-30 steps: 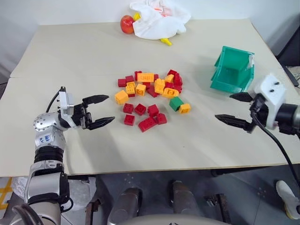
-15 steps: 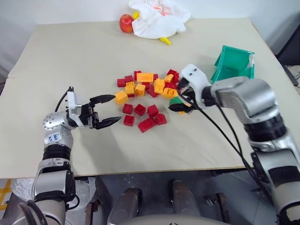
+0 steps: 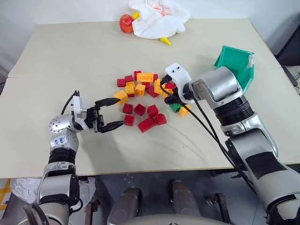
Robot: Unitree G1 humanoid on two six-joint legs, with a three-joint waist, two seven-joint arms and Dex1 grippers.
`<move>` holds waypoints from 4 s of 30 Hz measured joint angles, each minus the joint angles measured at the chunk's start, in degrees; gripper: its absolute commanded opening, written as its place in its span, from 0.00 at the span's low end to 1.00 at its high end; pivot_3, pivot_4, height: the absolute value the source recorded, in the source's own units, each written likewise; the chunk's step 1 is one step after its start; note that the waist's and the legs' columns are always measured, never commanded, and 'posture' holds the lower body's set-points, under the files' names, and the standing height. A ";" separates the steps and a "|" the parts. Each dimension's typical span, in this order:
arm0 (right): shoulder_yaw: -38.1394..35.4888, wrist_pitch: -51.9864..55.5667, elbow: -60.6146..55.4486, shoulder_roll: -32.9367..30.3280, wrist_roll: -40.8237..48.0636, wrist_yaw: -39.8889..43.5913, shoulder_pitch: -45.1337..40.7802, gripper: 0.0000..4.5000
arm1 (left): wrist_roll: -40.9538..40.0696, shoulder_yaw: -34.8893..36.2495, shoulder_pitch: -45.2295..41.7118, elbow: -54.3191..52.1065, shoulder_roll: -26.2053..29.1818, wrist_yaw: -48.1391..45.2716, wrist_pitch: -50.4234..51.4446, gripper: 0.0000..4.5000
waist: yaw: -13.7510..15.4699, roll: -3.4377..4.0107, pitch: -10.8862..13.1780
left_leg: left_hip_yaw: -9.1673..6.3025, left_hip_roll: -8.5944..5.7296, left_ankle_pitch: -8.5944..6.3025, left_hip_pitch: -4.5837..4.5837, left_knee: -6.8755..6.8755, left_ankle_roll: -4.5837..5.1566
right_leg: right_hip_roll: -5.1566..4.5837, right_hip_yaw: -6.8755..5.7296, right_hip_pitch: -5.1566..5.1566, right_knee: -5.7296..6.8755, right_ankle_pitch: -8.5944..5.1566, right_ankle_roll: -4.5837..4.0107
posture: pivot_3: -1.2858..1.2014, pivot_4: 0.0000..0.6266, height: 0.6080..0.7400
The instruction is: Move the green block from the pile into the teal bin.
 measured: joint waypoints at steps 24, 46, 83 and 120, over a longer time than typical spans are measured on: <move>2.75 1.18 -12.19 -10.30 2.77 8.64 3.74 0.58 | 0.93 0.05 -0.30 1.45 -0.30 1.32 -0.40 1.00 | -0.36 0.00 0.00 | 0.14 0.04 0.00 0.00 0.02 -0.01 | 0.01 0.06 -0.04 -0.02 0.00 0.00 | 0.52 0.24 1.00; 7.52 -5.38 -7.04 -6.86 -0.94 8.53 3.70 0.99 | 0.97 0.11 -0.51 2.18 -0.43 3.26 -1.80 1.00 | -0.41 0.01 0.01 | 0.14 0.03 0.00 0.00 0.02 -0.01 | 0.01 0.05 -0.06 -0.02 0.00 0.00 | 0.52 0.24 1.00; -12.36 -46.18 -1.49 -30.83 -7.94 13.92 13.04 0.33 | 15.07 -14.34 -10.82 -10.08 -10.25 23.80 7.13 1.00 | 0.99 0.02 0.06 | 0.63 0.01 -0.07 -0.05 0.00 0.16 | 0.04 0.27 -0.02 -0.50 0.14 0.26 | 0.52 0.24 1.00; -38.08 -61.02 -20.53 -19.02 17.75 29.27 53.09 0.99 | 12.07 -5.21 -2.19 -8.91 5.20 23.58 12.00 1.00 | 1.23 0.11 0.10 | 0.53 -0.01 -0.09 0.10 0.07 0.23 | 0.01 0.37 0.19 -0.51 0.24 0.36 | 0.52 0.24 1.00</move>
